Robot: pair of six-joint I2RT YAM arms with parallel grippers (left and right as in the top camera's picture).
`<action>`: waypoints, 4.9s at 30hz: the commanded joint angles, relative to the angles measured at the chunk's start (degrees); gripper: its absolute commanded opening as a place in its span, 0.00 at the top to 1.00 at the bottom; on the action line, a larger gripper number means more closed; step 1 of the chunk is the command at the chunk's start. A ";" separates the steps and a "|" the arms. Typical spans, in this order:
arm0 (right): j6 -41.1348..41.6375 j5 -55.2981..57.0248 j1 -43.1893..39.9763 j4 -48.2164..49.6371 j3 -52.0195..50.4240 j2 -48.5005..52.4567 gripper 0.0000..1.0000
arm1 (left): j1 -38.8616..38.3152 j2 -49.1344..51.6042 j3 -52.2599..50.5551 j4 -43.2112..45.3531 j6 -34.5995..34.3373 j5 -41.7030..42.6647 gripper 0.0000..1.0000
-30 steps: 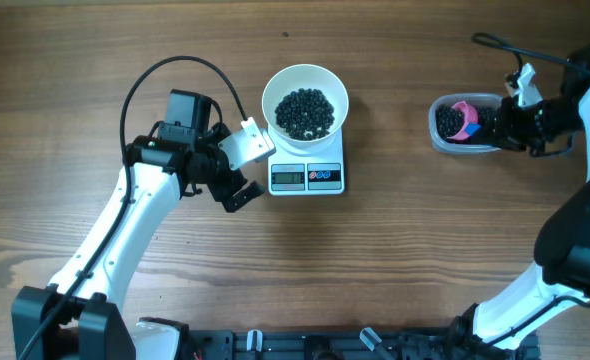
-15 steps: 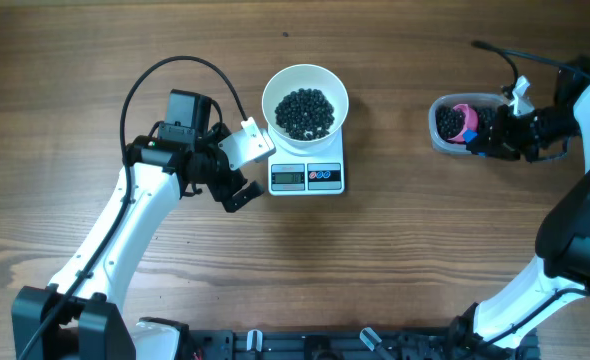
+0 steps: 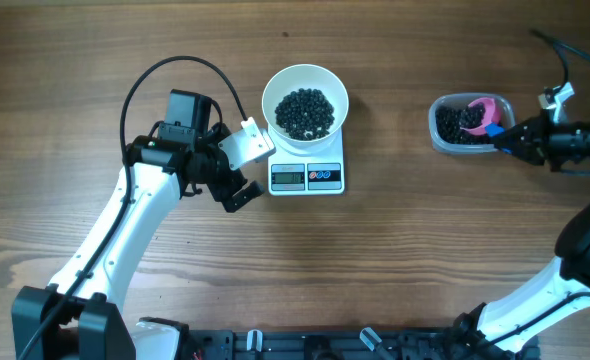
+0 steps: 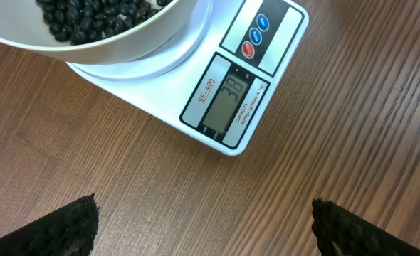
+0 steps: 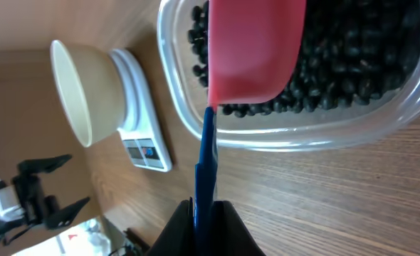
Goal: Scoop item into bowl and weigh 150g on scale
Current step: 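Lift the filled scoop and carry it over the white bowl, then tip the scoop to pour beans into the white bowl, then return the scoop to the tub and dip it into the beans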
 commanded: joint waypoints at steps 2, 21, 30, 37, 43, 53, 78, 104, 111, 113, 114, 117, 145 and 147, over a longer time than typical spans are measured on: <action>-8.92 -5.31 -0.35 -4.28 -0.33 0.81 0.96 | 0.22 0.42 0.20 0.15 0.70 1.31 0.00; -8.96 -26.91 10.71 -2.25 -0.31 -5.68 0.96 | 0.22 0.42 0.20 0.15 0.70 1.31 0.00; 10.45 -16.26 28.65 12.26 1.95 -5.73 0.96 | 0.22 0.42 0.20 0.15 0.70 1.31 0.00; 15.15 -1.29 39.36 12.55 10.34 -5.73 0.96 | 0.22 0.42 0.20 0.15 0.70 1.31 0.00; 17.31 21.84 48.26 12.55 15.56 -5.79 0.96 | 0.22 0.42 0.20 0.15 0.70 1.31 0.00; 12.07 50.34 60.24 12.98 17.49 -5.84 0.96 | 0.22 0.42 0.20 0.15 0.70 1.31 0.00; 16.00 47.67 42.62 7.63 17.68 -17.29 0.96 | 0.22 0.42 0.20 0.15 0.70 1.31 0.00; 17.46 64.39 28.92 5.57 -0.83 -9.57 0.96 | 0.22 0.42 0.20 0.15 0.70 1.31 0.00; 13.62 57.09 28.92 4.72 -0.83 -6.49 0.96 | 0.22 0.42 0.20 0.15 0.70 1.31 0.00; 12.20 54.66 28.92 3.56 -0.83 -6.34 0.96 | 0.22 0.42 0.20 0.15 0.70 1.31 0.00; 12.15 53.83 28.92 3.04 -0.83 -6.34 0.96 | 0.22 0.42 0.20 0.15 0.70 1.31 0.00; 10.67 50.73 28.92 1.33 -0.83 -6.34 0.96 | 0.22 0.42 0.20 0.15 0.70 1.31 0.00; 2.12 18.01 15.58 2.27 -0.83 -6.34 0.96 | 0.22 0.42 0.20 0.15 0.70 1.31 0.00; 0.46 16.31 12.74 2.45 -0.83 -6.34 0.96 | 0.22 0.42 0.20 0.15 0.70 1.31 0.00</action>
